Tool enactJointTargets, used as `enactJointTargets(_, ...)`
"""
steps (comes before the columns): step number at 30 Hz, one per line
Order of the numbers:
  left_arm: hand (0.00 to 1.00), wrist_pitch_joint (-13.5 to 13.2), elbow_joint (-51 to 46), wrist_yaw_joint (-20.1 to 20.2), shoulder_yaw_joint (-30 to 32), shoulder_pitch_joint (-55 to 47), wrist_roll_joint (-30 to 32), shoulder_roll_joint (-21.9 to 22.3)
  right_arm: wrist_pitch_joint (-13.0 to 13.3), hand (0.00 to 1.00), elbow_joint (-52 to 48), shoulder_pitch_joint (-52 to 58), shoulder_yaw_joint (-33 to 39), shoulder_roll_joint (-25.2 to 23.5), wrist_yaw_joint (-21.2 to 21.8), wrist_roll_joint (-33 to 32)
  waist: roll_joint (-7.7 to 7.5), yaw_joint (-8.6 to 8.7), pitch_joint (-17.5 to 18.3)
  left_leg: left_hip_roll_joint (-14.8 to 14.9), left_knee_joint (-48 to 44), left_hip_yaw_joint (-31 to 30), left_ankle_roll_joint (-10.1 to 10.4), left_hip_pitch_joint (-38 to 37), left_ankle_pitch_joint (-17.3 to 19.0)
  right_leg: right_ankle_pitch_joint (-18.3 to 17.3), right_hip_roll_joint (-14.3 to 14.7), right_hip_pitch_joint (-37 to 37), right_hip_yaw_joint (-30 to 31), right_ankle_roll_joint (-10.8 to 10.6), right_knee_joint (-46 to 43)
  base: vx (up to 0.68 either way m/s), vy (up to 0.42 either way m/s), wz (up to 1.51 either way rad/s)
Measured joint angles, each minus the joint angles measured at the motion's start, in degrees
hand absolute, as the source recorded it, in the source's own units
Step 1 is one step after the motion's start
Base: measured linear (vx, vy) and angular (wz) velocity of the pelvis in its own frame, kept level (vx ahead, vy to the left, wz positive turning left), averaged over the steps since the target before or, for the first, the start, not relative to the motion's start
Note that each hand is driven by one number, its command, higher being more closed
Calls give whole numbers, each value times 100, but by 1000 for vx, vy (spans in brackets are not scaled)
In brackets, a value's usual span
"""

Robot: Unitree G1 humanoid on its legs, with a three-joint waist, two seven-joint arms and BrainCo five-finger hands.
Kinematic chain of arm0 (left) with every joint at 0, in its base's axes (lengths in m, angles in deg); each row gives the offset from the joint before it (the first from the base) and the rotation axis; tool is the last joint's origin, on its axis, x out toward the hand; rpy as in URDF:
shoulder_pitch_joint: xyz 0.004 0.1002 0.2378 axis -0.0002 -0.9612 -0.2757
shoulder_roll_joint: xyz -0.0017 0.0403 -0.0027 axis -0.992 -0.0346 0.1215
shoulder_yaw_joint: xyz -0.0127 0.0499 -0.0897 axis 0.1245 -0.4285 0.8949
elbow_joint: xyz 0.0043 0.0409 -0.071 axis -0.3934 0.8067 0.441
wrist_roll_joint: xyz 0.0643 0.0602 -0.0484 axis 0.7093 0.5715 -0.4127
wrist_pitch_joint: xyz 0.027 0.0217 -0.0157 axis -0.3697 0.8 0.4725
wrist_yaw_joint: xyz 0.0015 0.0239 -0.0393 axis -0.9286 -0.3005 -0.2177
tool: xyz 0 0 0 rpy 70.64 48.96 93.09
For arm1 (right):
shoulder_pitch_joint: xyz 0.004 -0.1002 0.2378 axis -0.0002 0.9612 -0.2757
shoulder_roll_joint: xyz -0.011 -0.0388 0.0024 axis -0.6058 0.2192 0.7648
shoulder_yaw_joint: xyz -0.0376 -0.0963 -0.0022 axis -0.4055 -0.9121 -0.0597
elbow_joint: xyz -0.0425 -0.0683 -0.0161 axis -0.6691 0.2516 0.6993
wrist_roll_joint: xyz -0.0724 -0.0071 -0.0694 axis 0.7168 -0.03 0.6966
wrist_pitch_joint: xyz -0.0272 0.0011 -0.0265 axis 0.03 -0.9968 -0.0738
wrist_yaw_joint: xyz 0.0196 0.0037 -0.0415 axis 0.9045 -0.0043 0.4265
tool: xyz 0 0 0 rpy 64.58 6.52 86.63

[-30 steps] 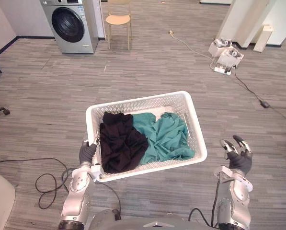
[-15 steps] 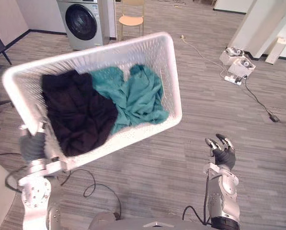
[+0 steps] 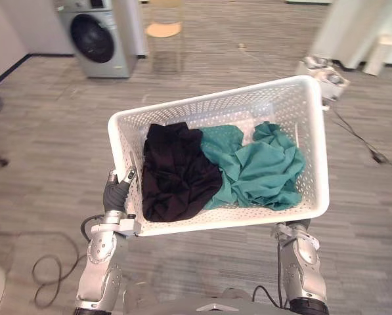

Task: Pick up the laundry basket with both hands and put the clothes into the washing machine.

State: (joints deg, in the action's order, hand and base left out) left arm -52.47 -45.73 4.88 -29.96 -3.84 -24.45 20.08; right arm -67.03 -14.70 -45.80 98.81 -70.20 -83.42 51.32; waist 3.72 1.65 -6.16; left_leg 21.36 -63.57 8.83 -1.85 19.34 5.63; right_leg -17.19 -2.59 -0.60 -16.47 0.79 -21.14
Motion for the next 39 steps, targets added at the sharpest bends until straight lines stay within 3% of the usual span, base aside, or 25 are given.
enactJointTargets(1, 100, 15, 4, 5, -5, 106, 0, 4, -40, 100, -36, 0, -18, 47, -33, 1, -11, -8, -10, -202, 56, 135, 58, 234, 391, 20, -5, 202, 207, -20, 257, 345, -89, -78)
enactJointTargets(2, 100, 15, 4, 6, -3, 122, 0, 3, -41, 100, -45, -1, -25, 50, -39, 1, -9, -14, -9, -249, 137, 156, 69, 262, 455, 21, -6, 242, 246, -22, 309, 427, -60, -64)
enactJointTargets(5, 100, 13, 5, -2, 119, 173, 1, 23, -48, 100, -202, -77, -185, 118, -114, 0, -15, -177, -10, -906, 2039, 189, 337, 340, 795, 23, -98, 682, 551, -28, 773, 376, 42, -60)
enactJointTargets(7, 100, 15, 6, -20, 311, 160, 2, 157, -46, 100, -212, -237, -288, 218, -111, 3, -20, -246, -12, -1393, 4029, 161, 525, 437, 277, 34, -240, 970, 634, -57, 1047, 410, 134, -49)
enactJointTargets(8, 100, 15, 5, -24, 309, 149, 2, 181, -44, 100, -208, -250, -307, 240, -109, 4, 11, -290, 5, -1479, 4497, 126, 500, 359, 31, 39, -244, 1046, 641, -106, 1081, 472, 191, -66)
enactJointTargets(9, 100, 12, 3, -31, 308, 89, 4, 186, -51, 100, -203, -249, -318, 212, -110, 6, -14, -411, 35, -1604, 4617, 14, 369, 264, -678, -65, -338, 1183, 728, -452, 1034, 512, 216, -65)
enactJointTargets(10, 100, 12, 4, -55, 308, 51, 4, 188, -51, 100, -202, -245, -324, 169, -110, 7, -45, -439, 99, -1683, 4459, 15, 194, 256, -882, -150, -416, 1238, 791, -589, 935, 646, 242, -41)
enactJointTargets(11, 100, 13, 99, -75, 314, 51, 4, 180, -48, 100, -194, -185, -353, 60, -105, 7, -281, -360, 178, -1870, 4009, 68, 83, 335, -493, -223, -710, 1195, 775, -714, 537, 557, 198, 11)
enactJointTargets(13, 100, 51, 195, -107, 263, 67, 6, 184, -54, 100, -175, -120, -306, -73, -109, 12, -451, -294, 192, -2079, 3641, 110, -83, 283, -61, -76, -1022, 788, 826, -925, -728, 566, 234, 32)
enactJointTargets(14, 100, 120, 277, -166, 264, 69, 10, 146, -120, 100, -139, -100, -270, -201, -101, 129, -605, -275, 178, -2233, 3627, 192, -256, 38, 125, 478, -1274, 330, 979, -1129, -1987, 544, 235, 23)
enactJointTargets(16, 100, 166, 423, -202, 339, 44, 19, 103, -145, 100, 59, -115, -341, -321, -54, 236, -610, -250, 179, -2270, 3743, 172, -349, -442, 326, 625, -1423, -165, 941, -1188, -3382, 454, 152, 9)
enactJointTargets(19, 100, 175, 416, -296, 533, -115, 234, 81, -171, 100, 241, -67, -498, -431, 71, 365, -560, -305, 157, -2205, 4367, 172, -251, -1480, 492, 188, -1482, -604, 468, -618, -4007, 432, 85, -28)
enactJointTargets(21, 100, 174, 354, -308, 690, -135, 270, 24, -167, 100, 229, -103, -601, -428, 148, 439, -511, -291, 184, -2073, 4597, 211, -120, -1781, 641, -90, -1474, -1175, 26, -380, -3405, 276, -54, -24)
enactJointTargets(23, 100, 173, 342, -302, 788, -136, 271, 0, -169, 100, 227, -136, -604, -422, 158, 439, -463, -302, 161, -1885, 4589, 224, -8, -1877, 817, -100, -1246, -1698, -12, -303, -2376, 221, -135, -18)
enactJointTargets(25, 100, 173, 366, -286, 859, -138, 339, -21, -173, 100, 227, -140, -645, -364, 156, 442, -375, -286, 98, -1617, 4642, 239, 254, -2115, 990, 723, -732, -1874, 203, -370, -57, 261, -175, -7)
enactJointTargets(26, 100, 173, 390, -281, 918, -131, 341, -18, -173, 100, 221, -139, -650, -353, 156, 441, -505, -252, 144, -1619, 4645, 216, 339, -2198, 1040, 995, -670, -1860, 360, -370, 397, 317, -236, 15)
enactJointTargets(27, 100, 173, 489, -282, 981, -130, 399, -22, -174, 100, 215, -116, -679, -293, 151, 445, -515, -162, 147, -1605, 4584, 110, 521, -2308, 1220, 1664, -601, -1782, 682, -367, 678, 369, -300, 39)
enactJointTargets(28, 100, 173, 646, -284, 967, -73, 446, 61, -172, 100, 181, -84, -709, -118, 156, 444, -444, -98, 176, -1494, 4543, -31, 641, -2451, 1385, 2052, -463, -1703, 770, -323, 484, 371, -311, 40)
enactJointTargets(30, 100, 173, 853, -276, 954, 46, 551, 301, -173, 100, 86, -87, -692, 119, 157, 443, -95, -123, 227, -1189, 4404, -116, 721, -2444, 1443, 1620, -241, -1799, 609, -192, 73, 384, -258, 25)
enactJointTargets(32, 100, 173, 994, -291, 984, 141, 601, 346, -171, 100, -11, -94, -695, 178, 170, 439, 40, -84, 231, -943, 3504, -282, 697, -2103, 1317, 1246, -146, -1763, 400, -25, -212, 445, -267, 27)
enactJointTargets(33, 100, 177, 1121, -303, 1017, 206, 623, 350, -172, 100, -7, -80, -694, 180, 173, 405, 102, -113, 189, -704, 2482, -332, 569, -1757, 1014, 1125, -48, -1507, 247, 68, -246, 417, -247, 16)
enactJointTargets(34, 100, 186, 1213, -314, 1099, 205, 645, 345, -172, 100, -8, -74, -739, 193, 177, 352, 162, -148, 148, -398, 1502, -299, 314, -1411, 315, 1006, 109, -1113, 168, 178, -145, 483, -262, 7)
enactJointTargets(35, 100, 186, 1261, -327, 1159, 204, 655, 346, -171, 100, -8, -74, -763, 193, 190, 328, 165, -180, 137, -267, 1085, -271, 208, -1298, -40, 956, 160, -918, 156, 231, -57, 389, -158, -2)
enactJointTargets(36, 100, 190, 1278, -398, 1207, 207, 659, 343, -163, 100, -30, -76, -812, 212, 235, 244, 179, -237, 146, -118, 216, -247, 157, -1006, -48, 884, 223, -598, 126, 278, 106, 381, -133, -1)
enactJointTargets(39, 100, 189, 1277, -454, 1251, 293, 657, 324, -163, 100, -272, -43, -803, 223, 243, 172, 132, -304, 118, 13, -425, 187, -32, -375, 369, 851, 241, 31, -12, 280, 677, 340, -82, 29)
